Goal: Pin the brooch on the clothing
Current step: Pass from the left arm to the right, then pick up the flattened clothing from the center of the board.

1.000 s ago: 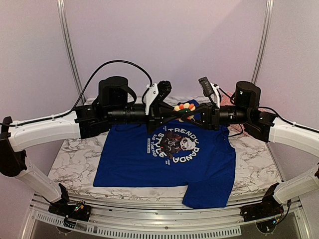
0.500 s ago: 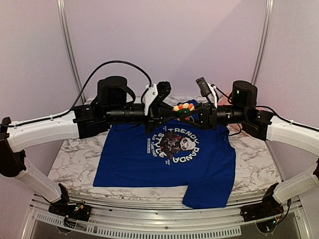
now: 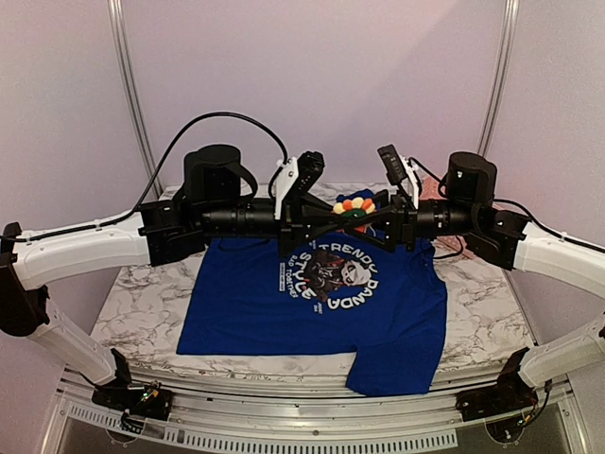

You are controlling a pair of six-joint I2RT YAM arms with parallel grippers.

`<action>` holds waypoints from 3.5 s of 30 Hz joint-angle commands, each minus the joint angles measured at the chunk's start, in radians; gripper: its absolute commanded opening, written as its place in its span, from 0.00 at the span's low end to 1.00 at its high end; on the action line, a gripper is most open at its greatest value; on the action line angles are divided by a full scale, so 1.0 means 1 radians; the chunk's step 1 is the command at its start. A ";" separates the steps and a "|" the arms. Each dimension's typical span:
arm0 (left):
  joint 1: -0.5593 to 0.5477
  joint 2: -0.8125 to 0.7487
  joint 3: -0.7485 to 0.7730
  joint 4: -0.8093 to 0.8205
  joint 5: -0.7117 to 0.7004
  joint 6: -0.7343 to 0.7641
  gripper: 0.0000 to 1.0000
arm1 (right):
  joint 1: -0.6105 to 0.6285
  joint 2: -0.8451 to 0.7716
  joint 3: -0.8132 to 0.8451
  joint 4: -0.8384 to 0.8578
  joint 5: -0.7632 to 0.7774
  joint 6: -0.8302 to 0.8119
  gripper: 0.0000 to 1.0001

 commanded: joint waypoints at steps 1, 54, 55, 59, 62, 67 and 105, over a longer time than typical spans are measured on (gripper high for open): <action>-0.042 -0.005 0.001 -0.029 0.059 -0.021 0.00 | -0.003 -0.050 -0.031 -0.039 0.029 -0.063 0.57; -0.032 -0.001 -0.022 0.017 0.035 -0.104 0.00 | -0.016 -0.029 -0.003 -0.004 -0.153 -0.058 0.00; -0.031 -0.001 -0.025 0.015 0.024 -0.107 0.00 | -0.020 -0.029 -0.003 -0.016 -0.120 -0.056 0.00; -0.021 -0.013 -0.057 0.012 -0.079 -0.070 0.58 | -0.096 -0.021 -0.029 -0.053 0.005 0.008 0.00; -0.005 -0.022 -0.104 -0.007 -0.187 0.028 0.71 | -0.169 -0.004 -0.060 -0.060 0.071 0.106 0.00; 0.057 0.025 -0.213 -0.081 -0.253 0.209 0.70 | -0.257 0.081 -0.110 -0.043 0.116 0.256 0.00; 0.079 0.769 0.490 -0.606 -0.122 0.360 0.71 | -0.528 0.463 -0.261 0.143 -0.102 0.365 0.00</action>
